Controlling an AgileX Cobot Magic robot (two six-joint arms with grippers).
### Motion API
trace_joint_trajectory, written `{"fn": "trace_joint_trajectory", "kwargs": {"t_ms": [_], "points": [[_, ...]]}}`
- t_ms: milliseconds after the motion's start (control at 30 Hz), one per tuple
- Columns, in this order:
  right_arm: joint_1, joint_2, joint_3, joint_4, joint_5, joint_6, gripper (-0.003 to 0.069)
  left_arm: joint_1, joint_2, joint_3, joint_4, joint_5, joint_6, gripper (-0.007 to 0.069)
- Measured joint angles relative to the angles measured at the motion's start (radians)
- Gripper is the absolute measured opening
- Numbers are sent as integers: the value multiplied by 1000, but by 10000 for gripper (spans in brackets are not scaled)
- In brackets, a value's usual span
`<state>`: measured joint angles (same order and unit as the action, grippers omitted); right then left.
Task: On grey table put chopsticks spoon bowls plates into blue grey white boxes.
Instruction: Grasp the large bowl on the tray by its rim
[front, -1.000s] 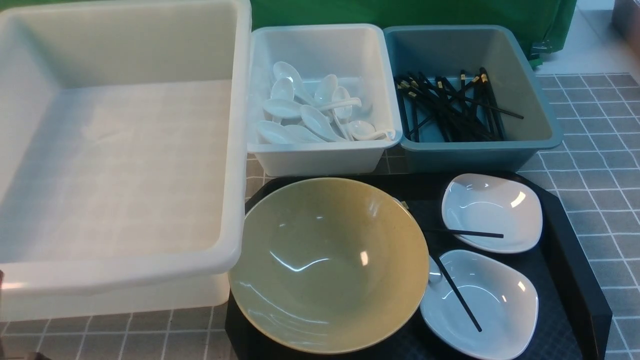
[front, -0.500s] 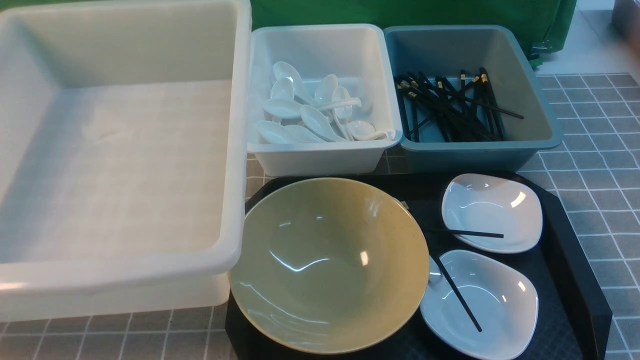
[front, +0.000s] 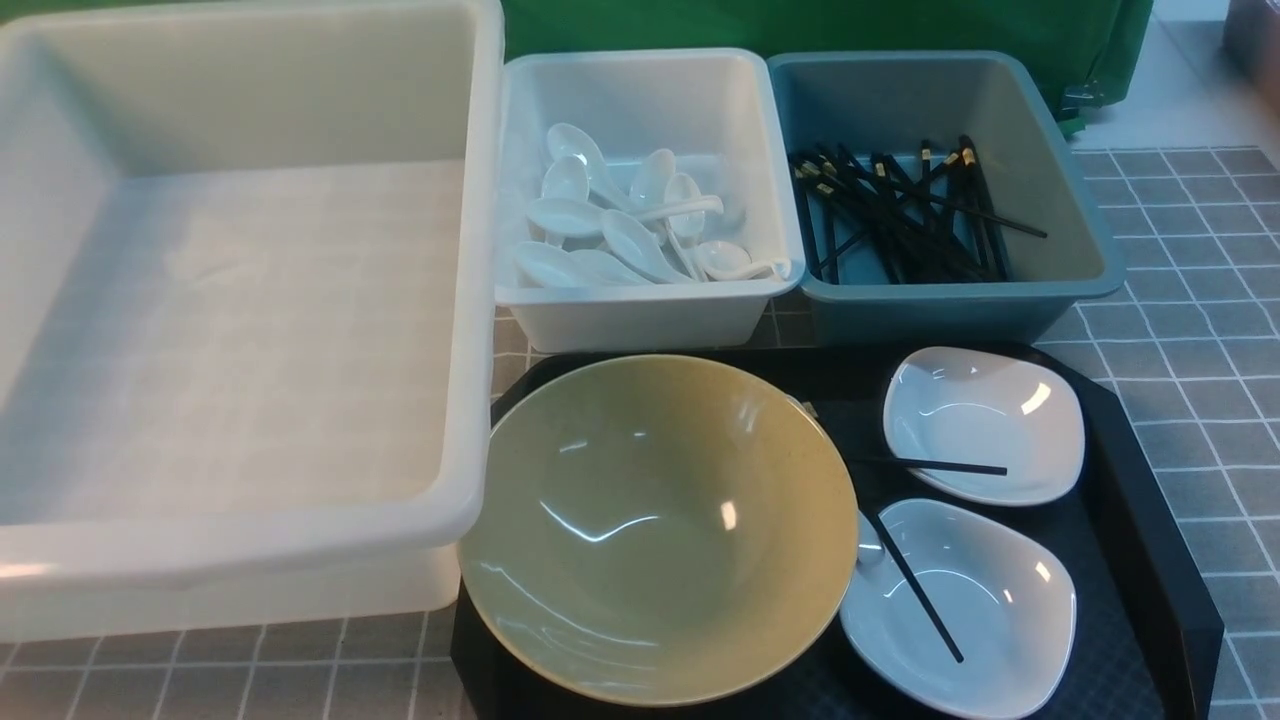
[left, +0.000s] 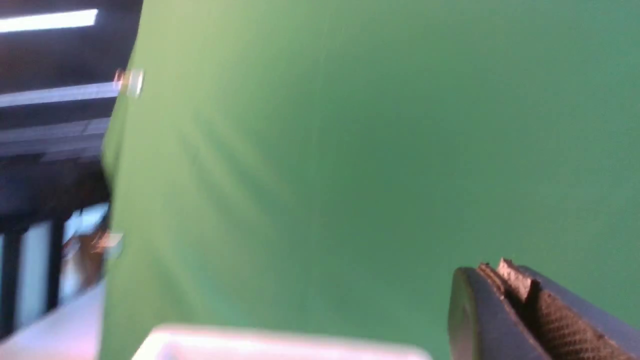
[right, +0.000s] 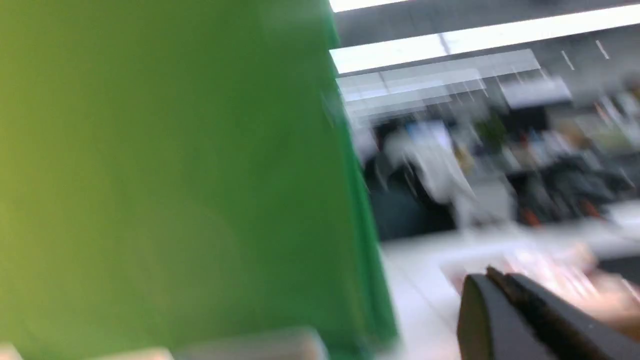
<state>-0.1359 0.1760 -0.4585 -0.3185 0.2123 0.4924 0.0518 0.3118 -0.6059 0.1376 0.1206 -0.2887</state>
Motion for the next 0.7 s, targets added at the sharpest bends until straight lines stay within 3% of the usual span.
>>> {"fn": "trace_joint_trajectory", "kwargs": {"t_ms": [133,300,400,433,500,567,700], "points": [[28,162,-22,10,158,-38,33,-21,222,-107,-58,149,19,-8],[103,325,-23,196,310,-302,33,-143,437,-250,-241,364,186,-8],[174,472,-23,411,459,-539,33,-310,641,-384,-490,575,470,-8],[178,479,-23,421,459,-553,33,-320,664,-390,-504,585,484,-8],[217,547,-21,517,485,-718,33,-427,789,-460,-639,676,616,-8],[234,583,-21,561,482,-808,33,-501,906,-518,-689,749,676,-8],[244,618,-21,619,458,-861,33,-624,1087,-651,-663,850,670,-8]]}}
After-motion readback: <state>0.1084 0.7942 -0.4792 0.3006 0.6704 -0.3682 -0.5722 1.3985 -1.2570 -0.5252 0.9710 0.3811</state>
